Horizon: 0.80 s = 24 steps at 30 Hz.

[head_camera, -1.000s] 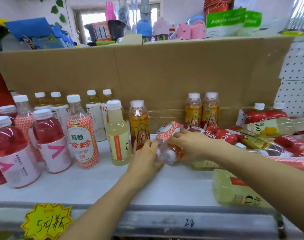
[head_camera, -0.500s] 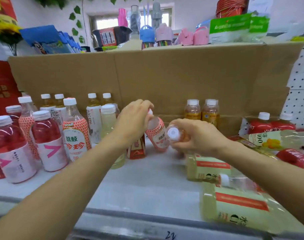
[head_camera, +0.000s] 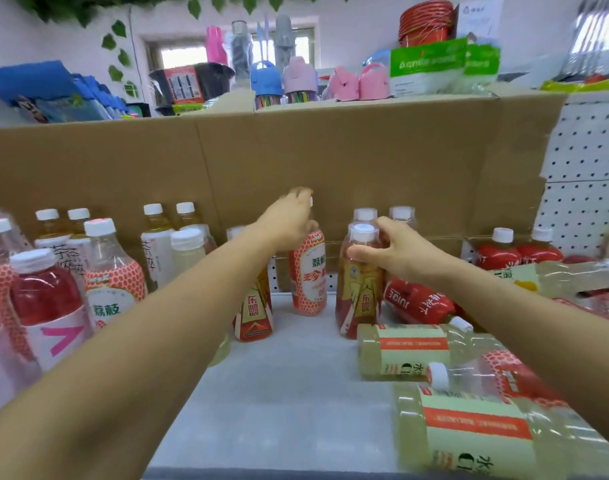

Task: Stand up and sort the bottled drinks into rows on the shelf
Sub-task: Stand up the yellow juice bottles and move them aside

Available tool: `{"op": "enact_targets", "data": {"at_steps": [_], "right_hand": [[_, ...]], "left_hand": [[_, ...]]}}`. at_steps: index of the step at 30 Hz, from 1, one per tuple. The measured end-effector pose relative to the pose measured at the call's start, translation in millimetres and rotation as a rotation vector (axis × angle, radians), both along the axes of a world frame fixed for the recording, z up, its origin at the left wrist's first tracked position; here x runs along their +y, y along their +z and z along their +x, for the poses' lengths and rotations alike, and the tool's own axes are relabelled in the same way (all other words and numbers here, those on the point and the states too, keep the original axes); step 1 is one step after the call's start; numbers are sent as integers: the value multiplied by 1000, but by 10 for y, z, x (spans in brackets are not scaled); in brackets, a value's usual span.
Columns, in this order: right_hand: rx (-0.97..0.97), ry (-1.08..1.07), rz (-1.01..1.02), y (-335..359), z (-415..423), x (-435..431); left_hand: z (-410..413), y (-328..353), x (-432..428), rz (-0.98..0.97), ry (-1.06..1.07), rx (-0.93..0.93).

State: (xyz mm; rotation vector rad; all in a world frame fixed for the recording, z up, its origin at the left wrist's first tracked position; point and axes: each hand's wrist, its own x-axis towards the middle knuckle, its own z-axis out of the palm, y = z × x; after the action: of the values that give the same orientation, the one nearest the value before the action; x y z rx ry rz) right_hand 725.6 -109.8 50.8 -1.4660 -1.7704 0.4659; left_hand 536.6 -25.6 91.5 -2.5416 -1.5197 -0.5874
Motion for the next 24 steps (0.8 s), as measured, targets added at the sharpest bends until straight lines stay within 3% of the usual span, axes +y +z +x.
{"op": "enact_targets", "data": {"at_steps": [6,10,14,19,24], "right_hand": [[26,-51,-77,-7,-45,141],[-70,-64,-108,-98,53,-8],[-148,-28,-171,-141,216,-505],[-306,23,-144,-252,441,-1162],[-327,33,-130,-398,766,-1569]], "left_hand": [[32,-82,43,-51,-46,-88],[-65,-195,-162,-150,-102,-311],[-116,-608,-779,-106,-247,-477],[71,-1102,-1522,-189,-526,-277],[547,-1106,-1388,-259,-520,-164]]}}
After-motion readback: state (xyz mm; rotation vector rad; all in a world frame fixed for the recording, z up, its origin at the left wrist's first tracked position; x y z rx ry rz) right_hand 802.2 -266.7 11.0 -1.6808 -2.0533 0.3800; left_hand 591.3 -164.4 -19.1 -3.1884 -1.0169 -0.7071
